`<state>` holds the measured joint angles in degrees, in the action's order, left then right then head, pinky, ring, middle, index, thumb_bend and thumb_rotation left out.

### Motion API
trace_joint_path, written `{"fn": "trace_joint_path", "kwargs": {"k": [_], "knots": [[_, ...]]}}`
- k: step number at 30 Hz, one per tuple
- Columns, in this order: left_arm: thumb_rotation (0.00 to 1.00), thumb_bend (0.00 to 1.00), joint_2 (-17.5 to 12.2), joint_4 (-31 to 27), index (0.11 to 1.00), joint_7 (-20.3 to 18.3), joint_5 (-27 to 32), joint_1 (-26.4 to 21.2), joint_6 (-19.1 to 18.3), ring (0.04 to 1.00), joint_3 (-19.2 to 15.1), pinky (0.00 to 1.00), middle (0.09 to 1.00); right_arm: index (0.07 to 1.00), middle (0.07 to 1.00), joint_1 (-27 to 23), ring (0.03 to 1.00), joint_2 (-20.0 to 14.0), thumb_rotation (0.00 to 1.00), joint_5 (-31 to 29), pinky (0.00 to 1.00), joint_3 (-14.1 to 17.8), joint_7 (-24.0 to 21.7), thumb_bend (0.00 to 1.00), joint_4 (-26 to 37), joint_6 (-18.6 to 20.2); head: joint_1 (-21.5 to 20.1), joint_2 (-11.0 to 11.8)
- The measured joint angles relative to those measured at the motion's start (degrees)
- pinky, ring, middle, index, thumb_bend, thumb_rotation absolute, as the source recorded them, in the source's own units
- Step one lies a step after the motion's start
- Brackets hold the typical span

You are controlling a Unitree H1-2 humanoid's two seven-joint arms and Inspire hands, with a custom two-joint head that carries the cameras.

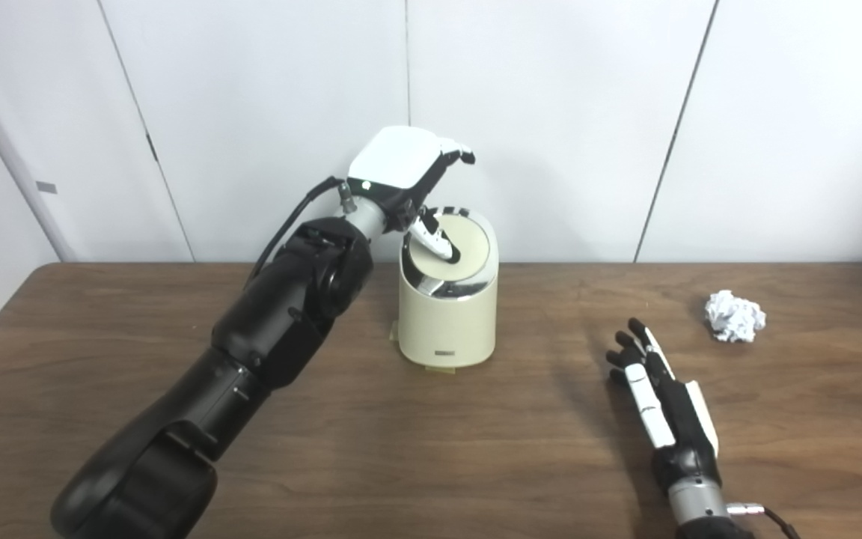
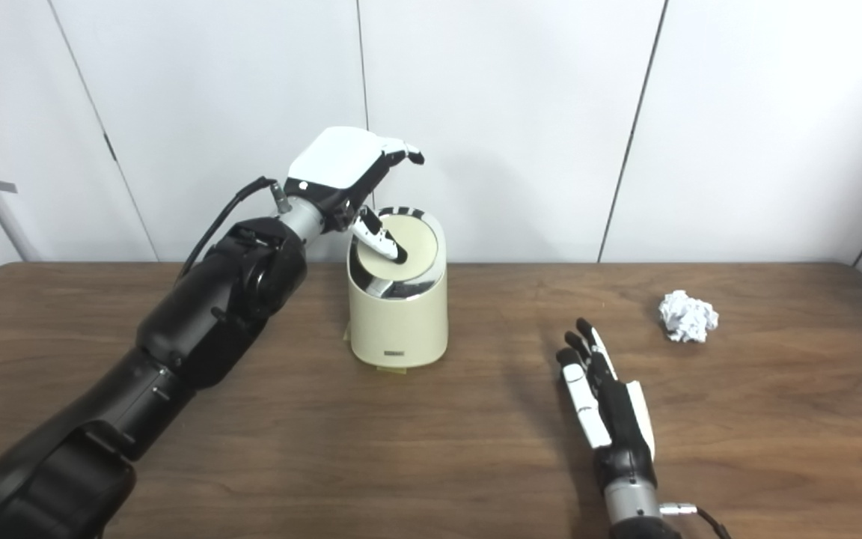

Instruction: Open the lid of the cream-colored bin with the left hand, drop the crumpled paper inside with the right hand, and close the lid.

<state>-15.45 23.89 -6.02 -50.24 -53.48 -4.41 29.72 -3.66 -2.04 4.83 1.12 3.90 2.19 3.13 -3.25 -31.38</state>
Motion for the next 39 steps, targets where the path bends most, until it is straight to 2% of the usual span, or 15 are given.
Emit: {"fn": "trace_joint_path", "kwargs": {"k": [6,8,10,12,13,14,16,18,19,23,26,30,35,38,39], "knots": [[0.03,0.96,-0.30,-1.87,0.875,-1.08,-1.29,0.34,0.49,0.893,0.71,0.79,0.888,0.952,0.927,0.00,0.880,0.01,0.86,-0.91,0.86,0.18,-0.03,0.51,0.08,0.19,0.18,-0.44],[0.01,0.91,0.05,-3.60,0.877,-2.17,-0.33,1.29,-0.34,0.901,-0.26,0.81,0.900,0.950,0.926,0.01,0.878,0.02,0.87,-0.95,0.86,0.17,-0.01,0.50,0.56,0.88,0.18,-0.61],[0.00,0.86,1.27,-6.83,0.873,-5.49,3.42,3.36,-2.72,0.903,-3.37,0.82,0.902,0.949,0.925,0.14,0.881,0.02,0.87,-0.96,0.86,0.16,-0.01,0.50,1.30,1.19,0.18,-0.79],[0.06,0.79,2.57,-9.66,0.861,-8.54,8.79,5.64,-5.50,0.894,-7.00,0.80,0.891,0.944,0.921,0.16,0.882,0.06,0.84,-1.40,0.87,0.34,-0.05,0.49,1.41,1.66,0.18,-0.79],[0.12,0.73,3.13,-11.20,0.848,-9.53,11.23,6.87,-6.62,0.882,-9.10,0.79,0.882,0.946,0.925,0.19,0.891,0.23,0.82,-2.09,0.89,0.66,-0.08,0.49,1.47,2.13,0.26,-0.79],[0.14,0.71,3.83,-12.96,0.843,-10.08,13.54,8.41,-7.80,0.878,-11.35,0.79,0.879,0.946,0.926,0.27,0.894,0.51,0.81,-3.20,0.90,1.10,-0.11,0.49,1.70,2.52,0.26,-0.70],[0.14,0.61,4.53,-14.89,0.828,-10.21,16.63,10.01,-8.93,0.858,-13.63,0.78,0.864,0.944,0.927,0.28,0.896,0.92,0.81,-4.28,0.90,1.52,-0.13,0.48,2.10,3.25,0.26,-0.79],[0.17,0.51,5.49,-16.64,0.819,-8.90,18.87,11.71,-9.29,0.831,-16.52,0.74,0.846,0.946,0.931,0.30,0.899,1.09,0.82,-4.69,0.91,1.50,-0.15,0.47,2.21,3.39,0.26,-0.70],[0.20,0.46,6.07,-17.56,0.821,-6.97,19.57,12.74,-9.17,0.828,-18.00,0.73,0.846,0.948,0.933,0.31,0.899,1.09,0.83,-4.71,0.91,1.47,-0.25,0.47,2.29,3.43,0.26,-0.79],[0.20,0.33,7.80,-20.14,0.844,-0.20,22.31,17.07,-6.22,0.831,-22.70,0.73,0.861,0.951,0.937,0.34,0.906,0.99,0.83,-5.22,0.92,1.58,-0.76,0.47,2.41,3.59,0.35,-0.88],[0.24,0.26,7.94,-20.84,0.871,2.87,24.21,21.90,-4.94,0.842,-25.44,0.75,0.874,0.951,0.933,0.41,0.905,0.99,0.82,-5.73,0.92,1.75,-1.05,0.46,2.52,3.83,0.35,-0.88],[0.22,0.22,7.79,-23.51,0.887,4.84,27.58,28.95,-4.54,0.850,-28.66,0.77,0.874,0.956,0.937,0.41,0.910,0.90,0.82,-5.76,0.92,1.92,-1.16,0.47,2.77,4.23,0.26,-0.97],[0.18,0.21,7.21,-26.12,0.888,8.49,30.37,35.51,-0.20,0.865,-32.27,0.79,0.885,0.950,0.937,0.41,0.914,0.81,0.80,-6.40,0.93,2.27,-1.40,0.48,2.77,4.30,-0.09,-1.23],[0.11,0.26,7.41,-26.61,0.890,10.40,32.40,38.50,1.77,0.882,-34.45,0.84,0.892,0.933,0.926,0.40,0.898,0.70,0.67,-6.01,0.90,2.23,-1.35,0.49,2.83,4.47,-0.35,-1.67],[0.13,0.27,7.69,-26.77,0.892,11.10,32.78,39.64,1.87,0.881,-35.18,0.83,0.892,0.929,0.921,0.40,0.891,0.63,0.63,-5.76,0.89,2.22,-1.33,0.50,2.90,4.52,-0.79,-2.02]]}}
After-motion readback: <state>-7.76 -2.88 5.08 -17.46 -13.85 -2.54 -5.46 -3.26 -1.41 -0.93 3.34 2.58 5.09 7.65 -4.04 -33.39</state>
